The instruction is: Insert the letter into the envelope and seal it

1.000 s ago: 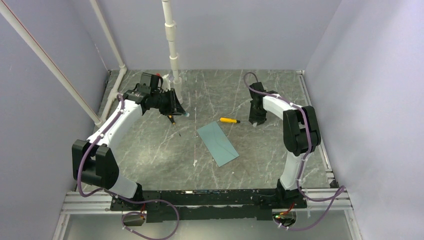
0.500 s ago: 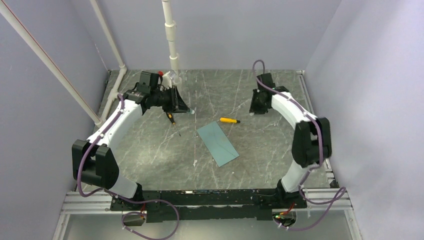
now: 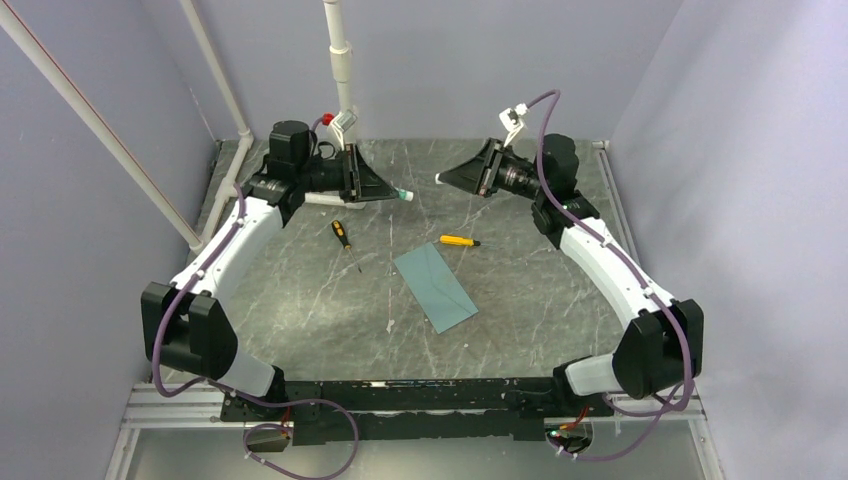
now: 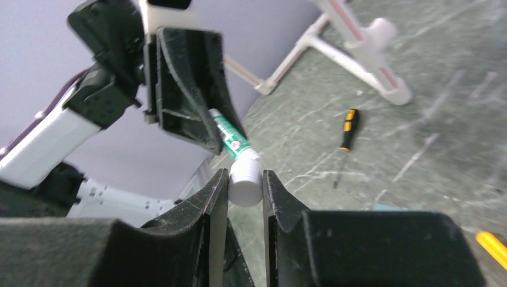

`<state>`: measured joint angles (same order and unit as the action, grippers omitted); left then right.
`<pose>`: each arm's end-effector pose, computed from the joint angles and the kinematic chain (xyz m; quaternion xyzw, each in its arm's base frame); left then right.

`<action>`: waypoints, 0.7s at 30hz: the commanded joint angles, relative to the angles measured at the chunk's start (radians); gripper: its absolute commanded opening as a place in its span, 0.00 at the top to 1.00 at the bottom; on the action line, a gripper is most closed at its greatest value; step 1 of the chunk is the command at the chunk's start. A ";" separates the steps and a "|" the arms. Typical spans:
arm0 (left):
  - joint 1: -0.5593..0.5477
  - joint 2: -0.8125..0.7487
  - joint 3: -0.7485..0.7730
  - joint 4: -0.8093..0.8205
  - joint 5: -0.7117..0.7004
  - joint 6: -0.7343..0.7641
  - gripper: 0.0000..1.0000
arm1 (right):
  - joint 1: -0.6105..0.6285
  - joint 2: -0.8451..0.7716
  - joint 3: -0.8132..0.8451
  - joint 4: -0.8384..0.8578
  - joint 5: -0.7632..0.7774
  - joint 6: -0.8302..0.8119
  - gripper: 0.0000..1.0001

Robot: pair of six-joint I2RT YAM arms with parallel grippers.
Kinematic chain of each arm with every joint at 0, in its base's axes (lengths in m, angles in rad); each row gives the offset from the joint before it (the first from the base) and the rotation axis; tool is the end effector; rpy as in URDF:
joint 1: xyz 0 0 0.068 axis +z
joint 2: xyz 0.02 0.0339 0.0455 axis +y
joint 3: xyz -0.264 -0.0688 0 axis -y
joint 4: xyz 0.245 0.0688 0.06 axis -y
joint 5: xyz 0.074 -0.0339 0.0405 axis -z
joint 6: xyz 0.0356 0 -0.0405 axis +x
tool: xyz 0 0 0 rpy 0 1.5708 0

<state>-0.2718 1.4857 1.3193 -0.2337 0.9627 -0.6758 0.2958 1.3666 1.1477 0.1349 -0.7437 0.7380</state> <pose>0.3158 -0.1184 0.3584 0.1024 0.7751 -0.5668 0.2597 0.2976 0.1159 0.3690 -0.0895 0.7231 0.5441 0.4160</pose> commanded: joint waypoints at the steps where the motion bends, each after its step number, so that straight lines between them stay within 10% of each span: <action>1: -0.003 -0.062 -0.007 0.127 0.106 -0.016 0.98 | 0.039 0.016 0.030 0.149 -0.152 0.025 1.00; 21: -0.003 -0.099 -0.063 0.302 0.176 -0.076 0.98 | 0.126 0.071 0.109 0.056 -0.175 -0.085 1.00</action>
<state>-0.2718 1.4292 1.2678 -0.0303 1.1038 -0.7208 0.4152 1.4330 1.2041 0.1795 -0.9005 0.6884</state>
